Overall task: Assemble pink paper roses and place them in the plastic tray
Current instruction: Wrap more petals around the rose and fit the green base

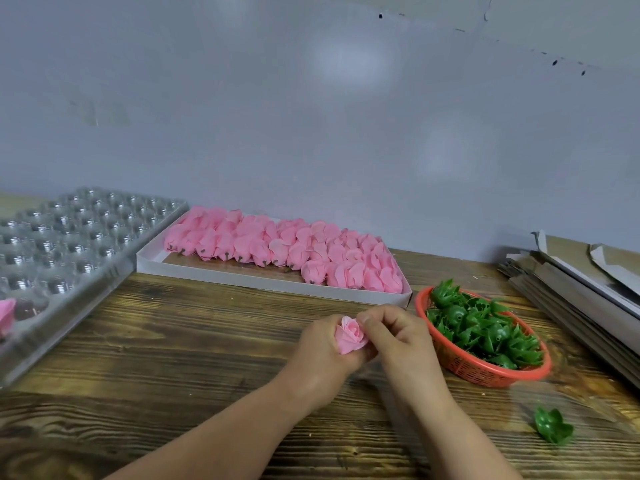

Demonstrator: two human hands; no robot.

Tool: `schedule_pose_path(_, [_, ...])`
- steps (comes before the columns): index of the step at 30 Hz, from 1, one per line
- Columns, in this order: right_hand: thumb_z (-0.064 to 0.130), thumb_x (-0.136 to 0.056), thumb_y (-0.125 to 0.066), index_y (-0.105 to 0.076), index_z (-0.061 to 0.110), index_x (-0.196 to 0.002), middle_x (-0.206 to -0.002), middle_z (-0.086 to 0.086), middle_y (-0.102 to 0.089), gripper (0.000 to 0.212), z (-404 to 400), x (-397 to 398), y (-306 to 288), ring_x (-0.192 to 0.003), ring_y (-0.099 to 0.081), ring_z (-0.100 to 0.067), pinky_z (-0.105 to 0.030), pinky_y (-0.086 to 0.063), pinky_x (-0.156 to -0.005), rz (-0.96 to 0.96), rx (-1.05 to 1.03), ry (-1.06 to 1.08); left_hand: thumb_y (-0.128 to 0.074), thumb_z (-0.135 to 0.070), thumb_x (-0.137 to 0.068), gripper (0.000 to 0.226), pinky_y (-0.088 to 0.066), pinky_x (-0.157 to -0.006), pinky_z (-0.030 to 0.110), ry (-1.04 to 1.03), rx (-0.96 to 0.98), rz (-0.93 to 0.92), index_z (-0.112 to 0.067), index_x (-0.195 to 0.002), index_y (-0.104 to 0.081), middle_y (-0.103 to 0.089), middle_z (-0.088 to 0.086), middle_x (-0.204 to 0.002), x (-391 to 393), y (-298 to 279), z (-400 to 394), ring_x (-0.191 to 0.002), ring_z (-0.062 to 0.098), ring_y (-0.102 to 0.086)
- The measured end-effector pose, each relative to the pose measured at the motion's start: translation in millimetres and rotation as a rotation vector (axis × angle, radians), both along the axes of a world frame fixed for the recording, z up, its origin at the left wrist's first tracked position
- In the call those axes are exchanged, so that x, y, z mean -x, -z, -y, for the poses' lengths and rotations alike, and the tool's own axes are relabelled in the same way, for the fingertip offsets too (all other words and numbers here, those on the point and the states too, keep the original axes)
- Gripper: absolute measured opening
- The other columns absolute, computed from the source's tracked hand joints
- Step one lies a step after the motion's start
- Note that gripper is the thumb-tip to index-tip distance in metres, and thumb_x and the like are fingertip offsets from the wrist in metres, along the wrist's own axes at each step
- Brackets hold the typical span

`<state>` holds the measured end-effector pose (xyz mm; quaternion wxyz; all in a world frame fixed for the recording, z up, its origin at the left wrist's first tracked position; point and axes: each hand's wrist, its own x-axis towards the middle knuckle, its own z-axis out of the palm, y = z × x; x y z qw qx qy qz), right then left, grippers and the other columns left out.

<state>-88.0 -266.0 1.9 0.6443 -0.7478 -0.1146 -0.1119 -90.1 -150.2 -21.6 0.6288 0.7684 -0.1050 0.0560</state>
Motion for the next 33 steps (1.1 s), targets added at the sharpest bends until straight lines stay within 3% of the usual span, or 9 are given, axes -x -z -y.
schedule_pose_path(5, [-0.006, -0.082, -0.062, -0.067, 0.009, -0.067, -0.061, 0.001, -0.065, 0.022, 1, -1, 1, -0.057, -0.057, -0.006, -0.017, -0.046, -0.053, 0.046, 0.041, 0.004, -0.079, -0.010, -0.075, 0.019, -0.048, -0.064, 0.016, 0.002, -0.024, -0.014, -0.023, -0.080, -0.066, -0.070, -0.005, -0.077, -3, 4, 0, -0.067, -0.001, -0.061])
schedule_pose_path(11, [-0.006, -0.081, -0.064, -0.068, 0.016, -0.065, -0.061, 0.001, -0.066, 0.028, 2, -2, 2, -0.058, -0.058, -0.006, -0.020, -0.047, -0.056, 0.094, 0.076, 0.033, -0.078, -0.017, -0.075, 0.019, -0.051, -0.075, 0.036, -0.050, -0.117, -0.026, -0.015, -0.089, -0.066, -0.071, 0.005, -0.088, -5, 3, 2, -0.078, 0.017, -0.063])
schedule_pose_path(19, [-0.006, -0.083, -0.060, -0.069, 0.010, -0.070, -0.061, 0.001, -0.066, 0.023, 6, -3, 0, -0.056, -0.058, -0.005, -0.017, -0.047, -0.051, 0.074, 0.033, 0.009, -0.073, -0.023, -0.083, 0.016, -0.053, -0.078, 0.037, -0.015, -0.147, -0.044, -0.013, -0.094, -0.066, -0.070, 0.004, -0.090, -3, 1, 2, -0.086, 0.021, -0.066])
schedule_pose_path(24, [-0.002, -0.084, -0.062, -0.067, 0.010, -0.068, -0.056, 0.006, -0.062, 0.020, 17, -9, -5, -0.054, -0.053, 0.000, -0.013, -0.043, -0.054, 0.087, -0.034, 0.100, -0.071, -0.026, -0.086, 0.019, -0.038, -0.061, 0.012, -0.026, -0.140, -0.043, -0.028, -0.079, -0.053, -0.055, -0.012, -0.074, -1, 4, 1, -0.067, 0.001, -0.051])
schedule_pose_path(27, [0.001, -0.084, -0.063, -0.065, 0.010, -0.063, -0.053, 0.005, -0.060, 0.023, 18, -6, -6, -0.052, -0.051, -0.001, -0.013, -0.041, -0.051, 0.063, -0.006, 0.015, -0.073, -0.024, -0.084, 0.015, -0.046, -0.067, 0.020, -0.023, -0.095, -0.057, -0.026, -0.087, -0.059, -0.062, -0.010, -0.080, 0, 2, 0, -0.074, 0.005, -0.057])
schedule_pose_path(30, [0.001, -0.083, -0.063, -0.064, -0.005, -0.064, -0.054, -0.005, -0.060, 0.020, 14, -3, -5, -0.052, -0.053, -0.010, -0.019, -0.043, -0.051, 0.015, 0.035, -0.094, -0.075, -0.020, -0.082, 0.018, -0.051, -0.071, 0.023, -0.025, -0.087, -0.026, -0.026, -0.089, -0.060, -0.066, -0.007, -0.085, -1, 2, -1, -0.079, 0.008, -0.062])
schedule_pose_path(33, [0.001, -0.085, -0.061, -0.061, -0.012, -0.067, -0.053, -0.011, -0.056, 0.023, 11, -3, -2, -0.049, -0.049, -0.013, -0.019, -0.041, -0.047, -0.026, 0.042, -0.106, -0.075, -0.021, -0.081, 0.026, -0.038, -0.059, 0.013, -0.055, -0.196, 0.029, -0.030, -0.077, -0.050, -0.058, -0.010, -0.077, -2, 5, -1, -0.068, 0.002, -0.052])
